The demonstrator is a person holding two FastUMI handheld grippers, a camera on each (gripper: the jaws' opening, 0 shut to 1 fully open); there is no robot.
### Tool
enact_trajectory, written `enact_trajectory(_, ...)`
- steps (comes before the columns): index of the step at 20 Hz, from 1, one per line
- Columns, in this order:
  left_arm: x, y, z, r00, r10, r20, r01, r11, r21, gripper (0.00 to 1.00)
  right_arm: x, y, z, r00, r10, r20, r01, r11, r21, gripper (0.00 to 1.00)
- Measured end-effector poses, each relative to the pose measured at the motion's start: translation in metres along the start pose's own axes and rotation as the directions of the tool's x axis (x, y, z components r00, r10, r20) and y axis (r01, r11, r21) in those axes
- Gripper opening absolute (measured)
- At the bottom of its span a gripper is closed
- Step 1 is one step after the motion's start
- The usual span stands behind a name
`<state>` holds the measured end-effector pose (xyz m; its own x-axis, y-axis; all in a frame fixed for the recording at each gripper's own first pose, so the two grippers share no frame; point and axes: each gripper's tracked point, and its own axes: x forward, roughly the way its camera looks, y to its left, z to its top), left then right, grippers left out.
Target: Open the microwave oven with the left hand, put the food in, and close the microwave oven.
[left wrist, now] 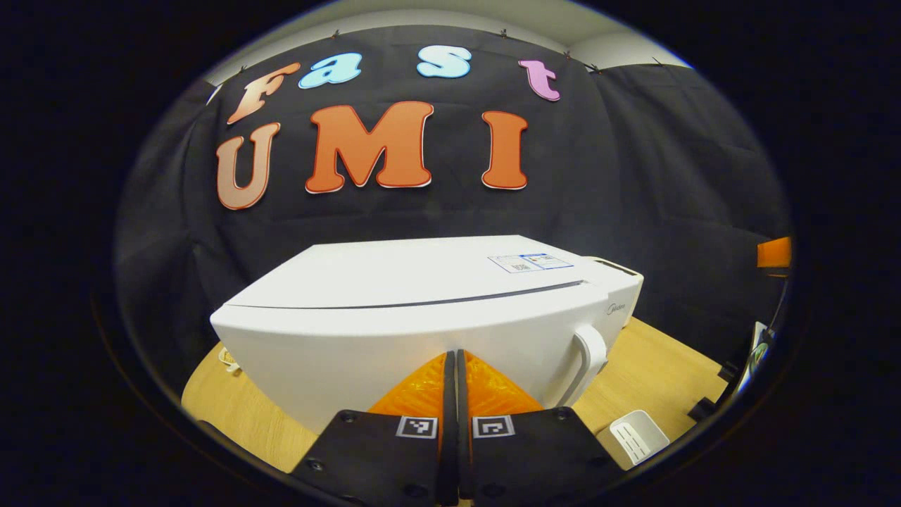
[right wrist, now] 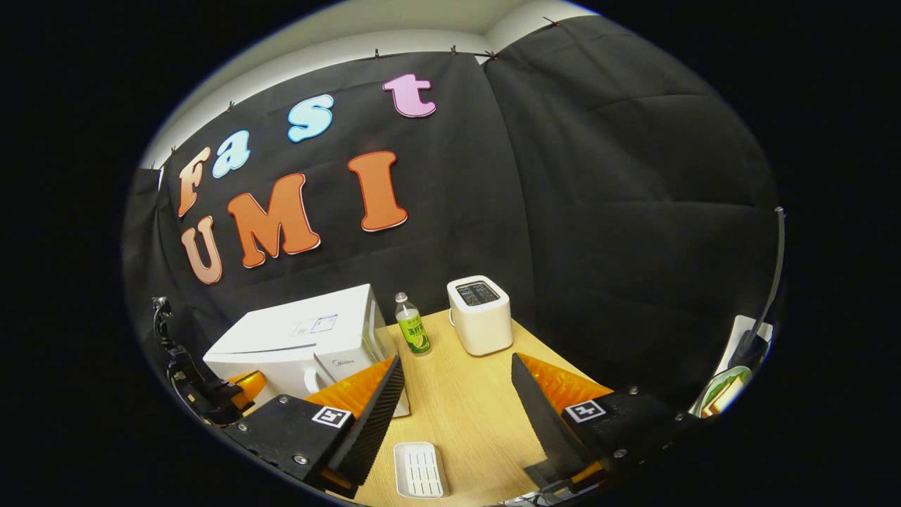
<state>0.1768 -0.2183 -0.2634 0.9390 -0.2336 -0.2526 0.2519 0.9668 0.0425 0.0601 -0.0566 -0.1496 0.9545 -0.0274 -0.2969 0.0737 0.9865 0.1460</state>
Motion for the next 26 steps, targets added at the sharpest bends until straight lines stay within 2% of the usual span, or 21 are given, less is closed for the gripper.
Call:
enact_trajectory(1, 0.0, 0.001, -0.009, 0.998, 0.026, -0.049, -0.025, 1.0, 0.007, 0.04, 0.001, 0.001, 0.0, 1.0, 0.004, -0.009, -0.004, 1.0, -0.005, 0.94)
enact_trajectory(2, 0.003, 0.0, -0.005, 0.999, 0.037, -0.013, -0.037, 0.999, -0.012, 0.04, 0.002, 0.001, 0.0, 1.0, 0.006, -0.012, -0.006, 1.0, -0.009, 0.94)
enact_trajectory(3, 0.002, -0.001, -0.005, 0.999, 0.044, -0.019, -0.044, 0.999, -0.018, 0.0, 0.003, 0.001, 0.003, 1.0, 0.007, -0.009, -0.007, 1.0, -0.011, 0.95)
enact_trajectory(5, 0.0, -0.002, -0.005, 0.999, 0.049, -0.008, -0.049, 0.999, 0.005, 0.05, 0.001, 0.003, 0.003, 1.0, 0.019, -0.008, -0.019, 1.0, -0.012, 0.95)
enact_trajectory(8, -0.004, -0.007, -0.005, 0.998, -0.007, -0.064, 0.01, 0.999, 0.05, 0.05, -0.003, 0.008, 0.007, 0.999, 0.036, 0.002, -0.036, 0.999, -0.01, 0.95)
enact_trajectory(13, -0.052, 0.013, 0.04, 0.996, -0.069, -0.052, 0.07, 0.997, 0.011, 0.04, -0.005, 0.023, 0.026, 0.999, 0.053, 0.003, -0.053, 0.997, -0.05, 0.94)
enact_trajectory(16, -0.09, 0.046, 0.08, 0.998, -0.036, -0.046, 0.034, 0.999, -0.025, 0.05, -0.009, 0.036, 0.054, 0.997, 0.07, 0.033, -0.065, 0.987, -0.144, 0.95)
enact_trajectory(18, -0.118, 0.068, 0.112, 0.999, -0.015, -0.044, 0.013, 0.999, -0.033, 0.05, -0.012, 0.048, 0.071, 0.995, 0.093, 0.043, -0.085, 0.982, -0.166, 0.95)
enact_trajectory(20, -0.146, 0.093, 0.145, 1.0, 0.022, -0.019, -0.022, 0.999, -0.045, 0.16, -0.017, 0.065, 0.091, 0.989, 0.137, 0.063, -0.127, 0.981, -0.145, 0.95)
enact_trajectory(21, -0.16, 0.102, 0.162, 0.999, 0.036, -0.003, -0.036, 0.998, -0.057, 0.29, -0.019, 0.073, 0.1, 0.985, 0.155, 0.071, -0.145, 0.98, -0.136, 0.94)
enact_trajectory(22, -0.175, 0.11, 0.177, 0.999, 0.042, 0.008, -0.041, 0.997, -0.072, 0.34, -0.019, 0.078, 0.107, 0.983, 0.167, 0.077, -0.155, 0.978, -0.139, 0.94)
enact_trajectory(23, -0.186, 0.116, 0.191, 0.998, 0.052, 0.024, -0.05, 0.994, -0.092, 0.52, -0.021, 0.082, 0.116, 0.981, 0.172, 0.087, -0.157, 0.976, -0.153, 0.95)
enact_trajectory(26, -0.219, 0.143, 0.217, 0.994, 0.1, 0.043, -0.095, 0.99, -0.108, 0.75, -0.031, 0.093, 0.144, 0.976, 0.185, 0.116, -0.16, 0.968, -0.192, 0.94)
